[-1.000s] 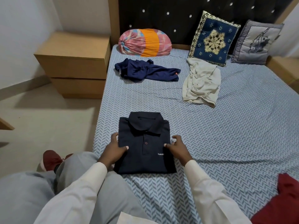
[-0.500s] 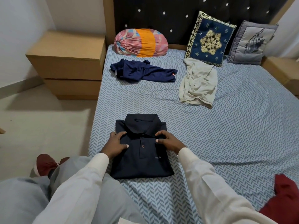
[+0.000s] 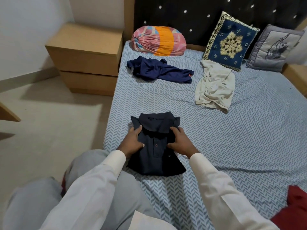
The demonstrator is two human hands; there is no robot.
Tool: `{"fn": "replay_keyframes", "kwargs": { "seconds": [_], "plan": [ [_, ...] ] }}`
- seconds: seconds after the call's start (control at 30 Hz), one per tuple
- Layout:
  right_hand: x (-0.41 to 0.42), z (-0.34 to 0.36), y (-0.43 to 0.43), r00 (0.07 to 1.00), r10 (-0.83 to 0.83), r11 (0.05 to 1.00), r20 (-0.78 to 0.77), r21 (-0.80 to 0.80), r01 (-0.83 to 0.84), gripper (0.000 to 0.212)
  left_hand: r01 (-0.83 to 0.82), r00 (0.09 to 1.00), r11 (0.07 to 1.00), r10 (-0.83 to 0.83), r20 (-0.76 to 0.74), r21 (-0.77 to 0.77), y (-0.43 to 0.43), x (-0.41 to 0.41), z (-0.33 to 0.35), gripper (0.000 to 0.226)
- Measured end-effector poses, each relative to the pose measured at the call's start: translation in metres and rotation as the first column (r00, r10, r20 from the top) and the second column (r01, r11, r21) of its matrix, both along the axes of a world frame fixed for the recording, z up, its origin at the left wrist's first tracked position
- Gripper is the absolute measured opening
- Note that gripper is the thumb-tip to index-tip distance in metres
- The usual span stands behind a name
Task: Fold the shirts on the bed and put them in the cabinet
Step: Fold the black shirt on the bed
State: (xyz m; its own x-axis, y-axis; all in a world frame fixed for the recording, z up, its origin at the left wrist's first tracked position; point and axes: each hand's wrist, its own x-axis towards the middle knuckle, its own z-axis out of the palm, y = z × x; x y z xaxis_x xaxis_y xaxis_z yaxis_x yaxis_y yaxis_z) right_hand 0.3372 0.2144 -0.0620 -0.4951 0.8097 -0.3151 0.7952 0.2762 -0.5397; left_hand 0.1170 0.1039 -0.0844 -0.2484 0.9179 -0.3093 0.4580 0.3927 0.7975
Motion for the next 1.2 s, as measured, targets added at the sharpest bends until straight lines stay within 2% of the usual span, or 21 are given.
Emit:
{"fn": "replay_keyframes", "kwargs": {
  "seconds": [0.2, 0.33, 0.43, 0.6, 0.83, 0.93, 1.2],
  "plan": [
    [-0.038, 0.02, -0.01, 0.997, 0.062, 0.977, 0.053, 0.203, -0.072, 0.092, 0.083, 0.997, 0.995, -0.082, -0.013, 0.056, -0.001, -0.036, 0.006, 0.103],
    [-0.077, 0.036, -0.006, 0.995, 0.074, 0.976, 0.07, 0.199, -0.087, 0.092, 0.075, 0.997, 0.99, -0.074, -0.013, 0.118, -0.001, -0.081, 0.02, 0.098],
    [-0.126, 0.063, -0.014, 0.992, 0.093, 0.977, 0.086, 0.184, -0.108, 0.092, 0.07, 0.997, 0.992, -0.066, -0.037, 0.105, -0.012, -0.126, 0.044, 0.095],
    [-0.19, 0.117, -0.04, 0.992, 0.099, 0.987, 0.083, 0.122, -0.109, 0.092, 0.069, 0.994, 0.997, -0.066, -0.091, 0.028, -0.047, -0.177, 0.117, 0.096],
    [-0.275, 0.253, -0.089, 0.982, 0.188, 0.979, -0.025, 0.089, -0.185, 0.09, -0.03, 0.981, 0.999, 0.025, -0.194, -0.026, -0.108, -0.233, 0.276, 0.094],
    [-0.306, 0.315, -0.105, 0.966, 0.248, 0.966, -0.065, 0.086, -0.243, 0.089, -0.105, 0.962, 0.994, 0.093, -0.256, -0.034, -0.131, -0.255, 0.336, 0.095],
    [-0.407, 0.419, -0.131, 0.877, 0.458, 0.886, -0.143, 0.151, -0.438, 0.087, -0.327, 0.891, 0.945, 0.314, -0.329, 0.017, -0.188, -0.326, 0.428, 0.098]
  ]
}}
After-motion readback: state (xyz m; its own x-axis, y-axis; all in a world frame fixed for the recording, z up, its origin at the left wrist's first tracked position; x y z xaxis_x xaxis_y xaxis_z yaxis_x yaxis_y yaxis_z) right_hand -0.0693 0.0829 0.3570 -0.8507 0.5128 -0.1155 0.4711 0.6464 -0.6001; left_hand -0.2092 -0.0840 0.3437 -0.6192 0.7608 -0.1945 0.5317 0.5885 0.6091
